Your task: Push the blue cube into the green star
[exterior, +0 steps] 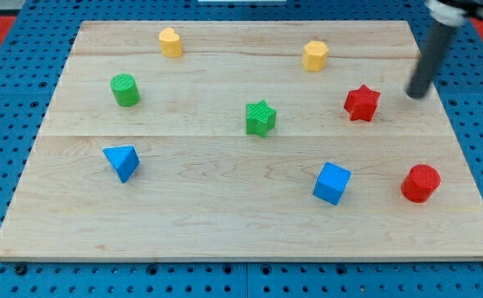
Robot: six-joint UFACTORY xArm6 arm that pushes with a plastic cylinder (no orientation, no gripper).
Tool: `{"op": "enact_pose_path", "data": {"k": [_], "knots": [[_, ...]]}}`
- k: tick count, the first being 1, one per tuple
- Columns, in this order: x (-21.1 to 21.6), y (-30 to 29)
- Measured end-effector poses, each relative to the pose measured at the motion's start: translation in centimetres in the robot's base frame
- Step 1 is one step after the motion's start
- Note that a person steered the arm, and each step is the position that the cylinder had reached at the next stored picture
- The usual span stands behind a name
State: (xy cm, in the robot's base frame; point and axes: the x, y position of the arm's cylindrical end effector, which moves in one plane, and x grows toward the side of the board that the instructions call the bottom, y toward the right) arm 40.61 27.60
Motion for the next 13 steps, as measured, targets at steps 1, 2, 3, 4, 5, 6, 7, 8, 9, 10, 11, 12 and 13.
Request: {"op": "enact_pose_path", "data": {"k": [1,2,3,4,5,6,7,8,9,10,11,12,13], "knots": [[4.1,0.1],[6.7,5.5],[10.5,6.8],[18.5,3.9],[20.6,1.1],[17.9,-7.0],[17.9,-7.2],[17.9,-7.3],[16.6,-11.8],[15.3,-18.1],[13.0,-17.8],[12.6,-15.3],[11.9,-12.6]]}}
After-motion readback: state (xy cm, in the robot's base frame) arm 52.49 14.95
